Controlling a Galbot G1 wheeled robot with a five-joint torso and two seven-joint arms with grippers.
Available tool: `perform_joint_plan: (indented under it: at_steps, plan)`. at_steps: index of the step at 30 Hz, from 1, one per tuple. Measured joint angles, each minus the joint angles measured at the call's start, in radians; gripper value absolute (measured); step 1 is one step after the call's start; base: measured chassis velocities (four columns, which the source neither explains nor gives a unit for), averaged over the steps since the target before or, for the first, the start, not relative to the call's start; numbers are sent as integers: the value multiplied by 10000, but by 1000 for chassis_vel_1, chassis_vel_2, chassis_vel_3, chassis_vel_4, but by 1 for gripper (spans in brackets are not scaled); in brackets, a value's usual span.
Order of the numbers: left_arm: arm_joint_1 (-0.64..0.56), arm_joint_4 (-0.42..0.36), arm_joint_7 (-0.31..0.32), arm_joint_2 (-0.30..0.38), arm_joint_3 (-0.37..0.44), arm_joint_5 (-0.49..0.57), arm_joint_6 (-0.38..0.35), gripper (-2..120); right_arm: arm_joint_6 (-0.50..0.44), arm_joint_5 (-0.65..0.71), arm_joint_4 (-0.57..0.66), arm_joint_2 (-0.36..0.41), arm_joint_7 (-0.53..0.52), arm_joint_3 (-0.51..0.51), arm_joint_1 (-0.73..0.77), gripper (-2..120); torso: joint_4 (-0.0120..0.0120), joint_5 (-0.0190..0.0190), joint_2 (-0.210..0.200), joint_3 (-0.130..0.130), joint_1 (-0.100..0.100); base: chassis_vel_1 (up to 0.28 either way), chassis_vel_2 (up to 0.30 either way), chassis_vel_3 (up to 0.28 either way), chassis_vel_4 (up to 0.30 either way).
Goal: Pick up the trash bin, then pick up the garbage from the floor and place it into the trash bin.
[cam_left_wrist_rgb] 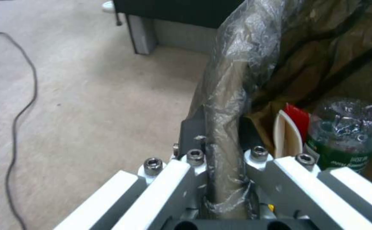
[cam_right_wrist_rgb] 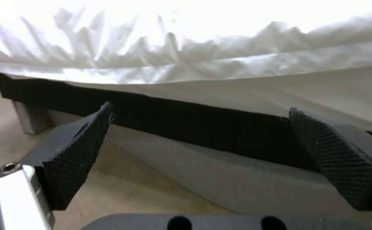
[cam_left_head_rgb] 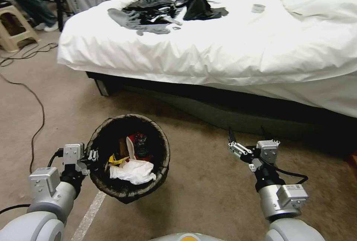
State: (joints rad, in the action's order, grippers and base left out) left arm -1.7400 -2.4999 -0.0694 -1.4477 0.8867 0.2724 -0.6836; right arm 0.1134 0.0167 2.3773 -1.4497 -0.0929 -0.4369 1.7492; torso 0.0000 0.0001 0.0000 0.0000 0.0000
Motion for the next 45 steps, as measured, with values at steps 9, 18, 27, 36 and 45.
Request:
perform_joint_plan:
  at_steps: [9, 18, 27, 36, 45]
  plan:
    - [-70, 0, 22, -48, 17, -30, -33, 1, 181, 189, -4, 235, -34, 17, -174, 100, 1, 0, 0, 0, 0, 76, 68, 64, 69]
    - [-81, 0, 27, -49, 34, -43, -46, 1, 246, 296, -81, 290, -51, -5, -266, 100, 0, 0, 0, 0, -1, 68, 69, 70, 72]
    - [-88, 0, 33, -41, 35, -45, -63, 1, 283, 322, -234, 287, -66, 38, -360, 100, 0, -1, 0, 0, 0, 66, 68, 73, 70]
    - [-134, -1, 33, -34, 16, -37, -75, 1, 282, 329, -278, 283, -75, 76, -327, 100, 0, -1, 0, 0, 0, 74, 78, 65, 80]
    - [-186, 0, 55, -60, 18, 5, -99, 1, 280, 330, -338, 331, -79, 175, -354, 100, 0, -1, 0, 0, -1, 82, 75, 78, 77]
